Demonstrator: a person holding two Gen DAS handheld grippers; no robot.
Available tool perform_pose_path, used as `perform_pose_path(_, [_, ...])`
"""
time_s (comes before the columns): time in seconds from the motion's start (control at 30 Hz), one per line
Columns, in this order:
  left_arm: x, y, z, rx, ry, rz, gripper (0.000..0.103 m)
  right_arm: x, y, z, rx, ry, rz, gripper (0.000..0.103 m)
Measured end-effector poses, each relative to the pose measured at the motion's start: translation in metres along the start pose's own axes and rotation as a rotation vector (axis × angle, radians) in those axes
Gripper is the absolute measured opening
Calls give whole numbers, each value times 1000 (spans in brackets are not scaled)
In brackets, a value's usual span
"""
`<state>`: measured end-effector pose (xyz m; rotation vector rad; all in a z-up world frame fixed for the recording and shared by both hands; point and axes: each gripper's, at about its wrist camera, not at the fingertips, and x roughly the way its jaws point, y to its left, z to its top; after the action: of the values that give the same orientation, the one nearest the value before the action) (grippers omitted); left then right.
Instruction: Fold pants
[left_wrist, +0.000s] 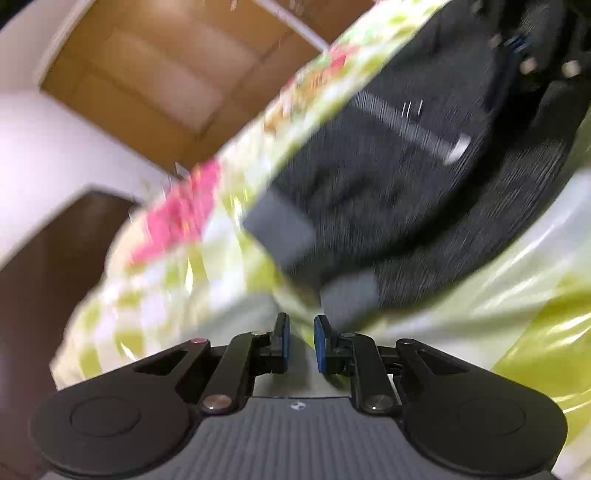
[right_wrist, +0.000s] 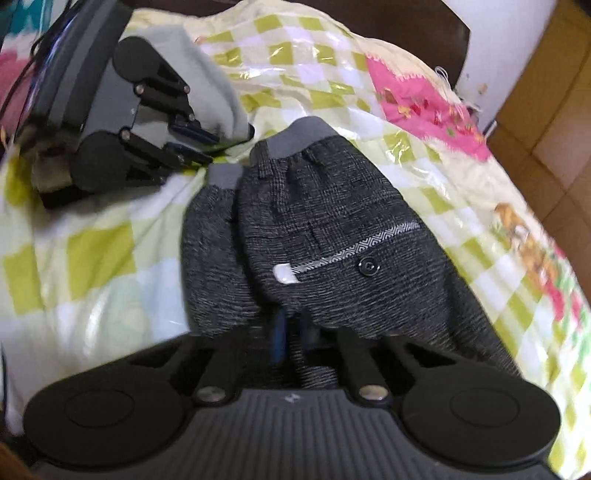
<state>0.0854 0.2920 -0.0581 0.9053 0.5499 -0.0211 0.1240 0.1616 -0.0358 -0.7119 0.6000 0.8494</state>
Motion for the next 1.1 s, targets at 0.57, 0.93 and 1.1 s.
perform_pose_path(0.57, [-28,-4,17,43,-127,54,48,-58,-33,11,296,-82,176,1])
perform_pose_path(0.93, [-9,-27,21,137,-41,-84,50,-21,-21,1,312,51,241,6])
perform_pose_path(1.1, [-32,-15,37,71,-43,-71,50,-39,-30,-11,378,27,257,7])
